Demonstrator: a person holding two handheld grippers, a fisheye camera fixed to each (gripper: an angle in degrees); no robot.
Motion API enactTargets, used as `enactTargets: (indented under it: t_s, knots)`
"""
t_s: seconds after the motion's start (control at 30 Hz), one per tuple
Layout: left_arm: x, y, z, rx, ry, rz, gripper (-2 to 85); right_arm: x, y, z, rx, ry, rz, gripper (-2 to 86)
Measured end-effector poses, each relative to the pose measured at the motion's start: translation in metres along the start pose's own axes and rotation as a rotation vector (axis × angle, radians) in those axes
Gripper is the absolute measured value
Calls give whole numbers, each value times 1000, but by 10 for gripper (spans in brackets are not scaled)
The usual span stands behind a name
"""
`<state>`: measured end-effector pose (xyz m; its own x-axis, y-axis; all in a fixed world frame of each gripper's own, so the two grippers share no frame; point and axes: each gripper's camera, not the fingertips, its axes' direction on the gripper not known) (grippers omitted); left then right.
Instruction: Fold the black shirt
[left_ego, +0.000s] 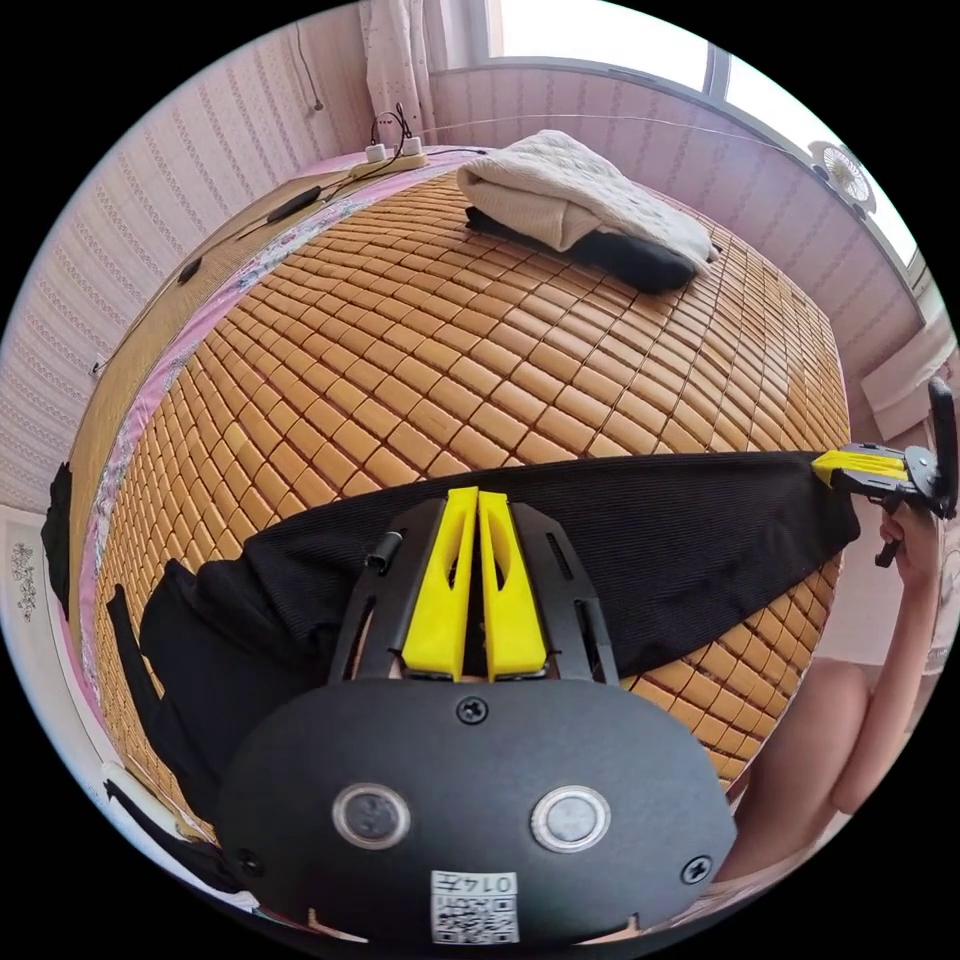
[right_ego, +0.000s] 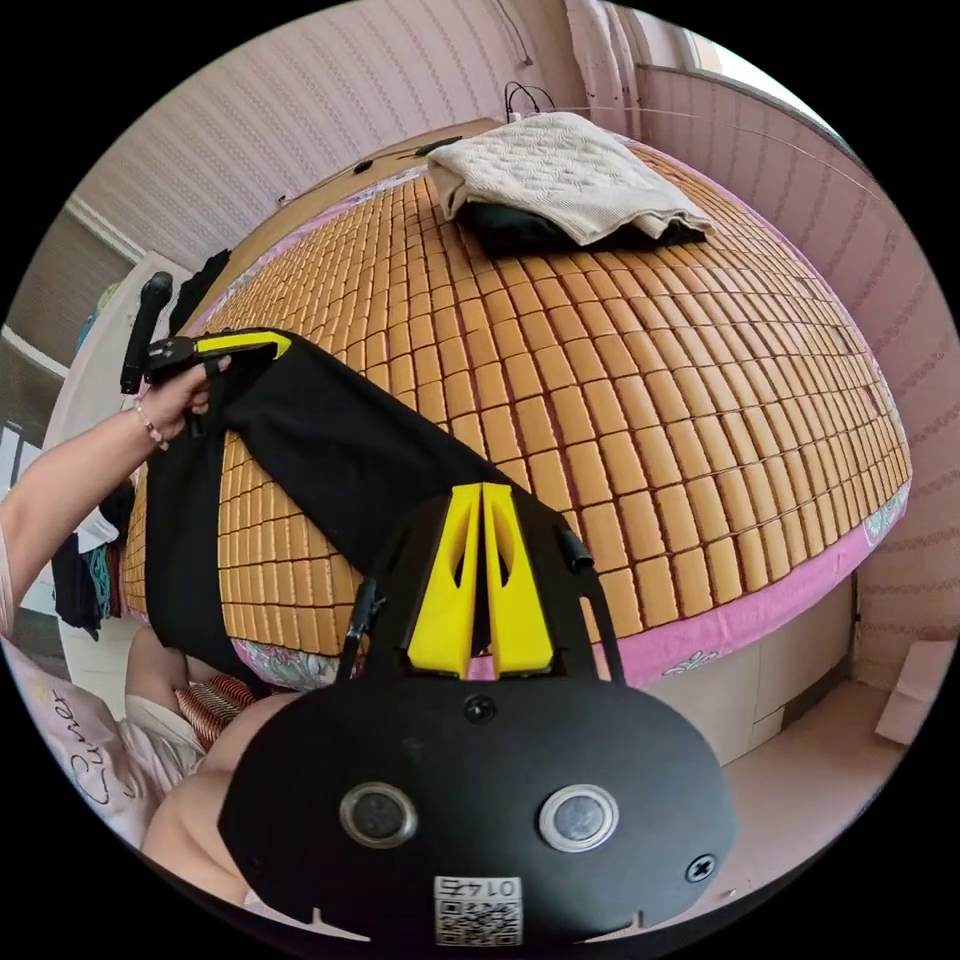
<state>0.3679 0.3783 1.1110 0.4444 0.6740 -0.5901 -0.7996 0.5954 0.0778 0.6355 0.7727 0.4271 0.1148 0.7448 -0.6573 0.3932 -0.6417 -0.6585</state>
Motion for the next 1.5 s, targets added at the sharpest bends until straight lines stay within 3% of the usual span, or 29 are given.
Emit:
enactTargets:
  t_s: [0.17,0.57,0.7,0.83,1.07,1.27,1.5]
  knots:
    - [18,6,3,15,-89,69,-10,19,5,2,75,-11,115,-9]
    - [18,11,-6,11,-84,-19,-9,29,7,5,117,48,166,-8]
    - [30,26,-49,177,-61,-42,-9,37,12,2,146,20,207,-7]
    - [86,48,-100,301,103,94,-10,37,11,4,139,6,186,-4]
    - [253,82,-113,204,395,456,-9,31,5,14,102,73,142,-3]
    - [324,89,-114,166,280,625,-2,38,5,20,124,28,162,-3]
    - [331,77,-132,102,295,637,-3,40,3,27,133,1,174,-2]
